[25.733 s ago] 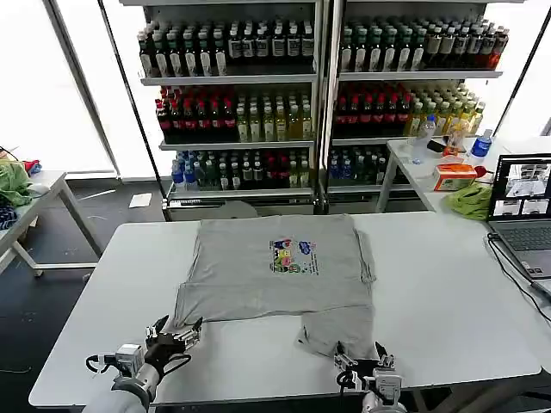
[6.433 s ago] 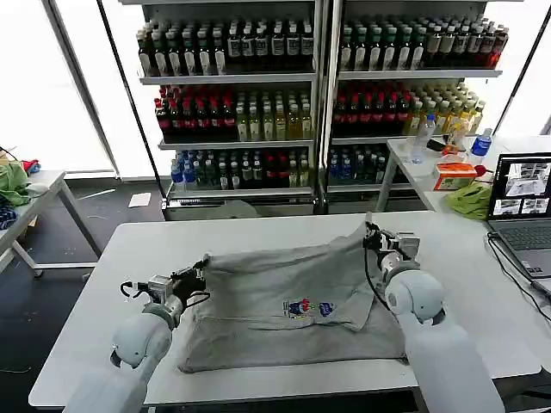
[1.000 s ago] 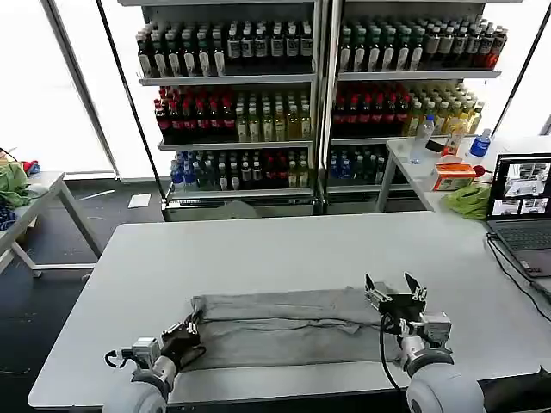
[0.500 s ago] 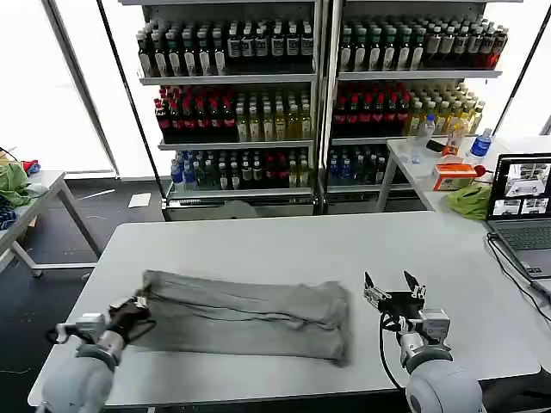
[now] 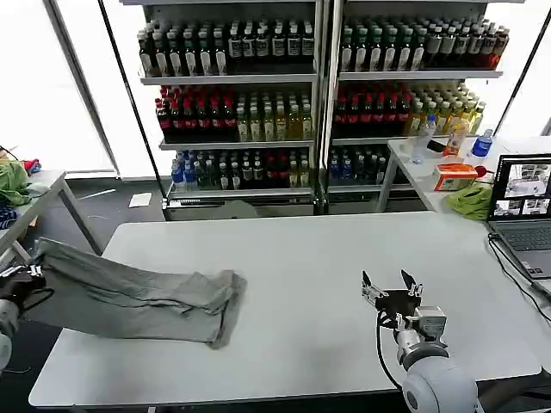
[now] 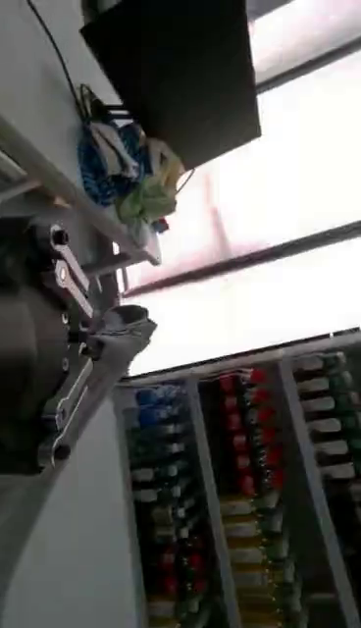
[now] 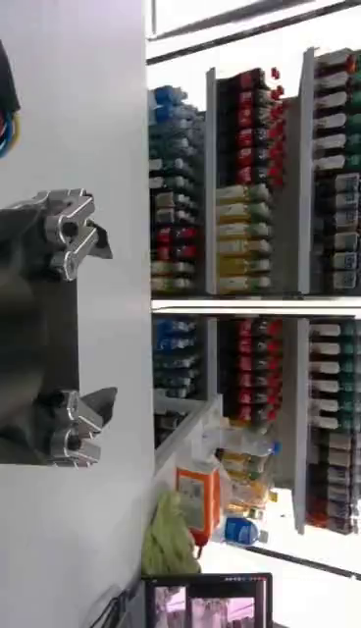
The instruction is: Fold and organize the clothes.
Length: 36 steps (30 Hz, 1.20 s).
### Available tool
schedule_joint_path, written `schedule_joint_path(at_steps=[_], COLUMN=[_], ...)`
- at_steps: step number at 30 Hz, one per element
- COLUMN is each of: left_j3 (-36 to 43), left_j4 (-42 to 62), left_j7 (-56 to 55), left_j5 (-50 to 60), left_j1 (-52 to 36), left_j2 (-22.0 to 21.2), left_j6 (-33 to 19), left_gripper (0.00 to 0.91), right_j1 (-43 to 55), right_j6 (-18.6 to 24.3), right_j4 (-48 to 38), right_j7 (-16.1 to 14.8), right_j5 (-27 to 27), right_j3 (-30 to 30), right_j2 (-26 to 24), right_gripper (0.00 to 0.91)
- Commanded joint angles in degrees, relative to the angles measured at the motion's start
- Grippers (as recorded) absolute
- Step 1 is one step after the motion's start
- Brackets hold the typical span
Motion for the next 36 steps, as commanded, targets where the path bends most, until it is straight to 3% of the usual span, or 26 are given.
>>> schedule_joint_path(at_steps=[1,9,14,23,36], left_j3=[3.1,15.5,22.0,29.0,33.2], left_j4=[-8.4,-15.4,-17.0,-16.6,-11.2], left_j7=[0.1,-0.6,-0.7,-0.8,0.1], left_j5=[3.8,8.8,9.4,9.4,10.9], left_j1=[0.7,1.2,0.8,-1.3,-3.8], left_j2=[-2.4,-7.7,-8.8,-10.3,-15.8], left_j6=[0.2,1.5,2.2,3.1,2.8], left_gripper=[0.000,0.000,0.000,0.000,0.000], right_j1=[-0.9,-2.6,-3.0,-4.7,-7.3], right_j6=[0.0,0.0,0.0,0.0,0.3], right_j4=[0.6,1.5,1.8,3.1,3.8], right_j7=[0.0,0.1,0.1,0.3,0.2], right_j5=[0.0,0.0,-0.4,-1.4,-2.2], right_j3=[0.6,1.5,1.7,2.1,2.6], right_j2=[-0.2,-0.2,0.1,1.2,2.3], right_gripper=[0.907,0.907,0.907,0.907,0.907])
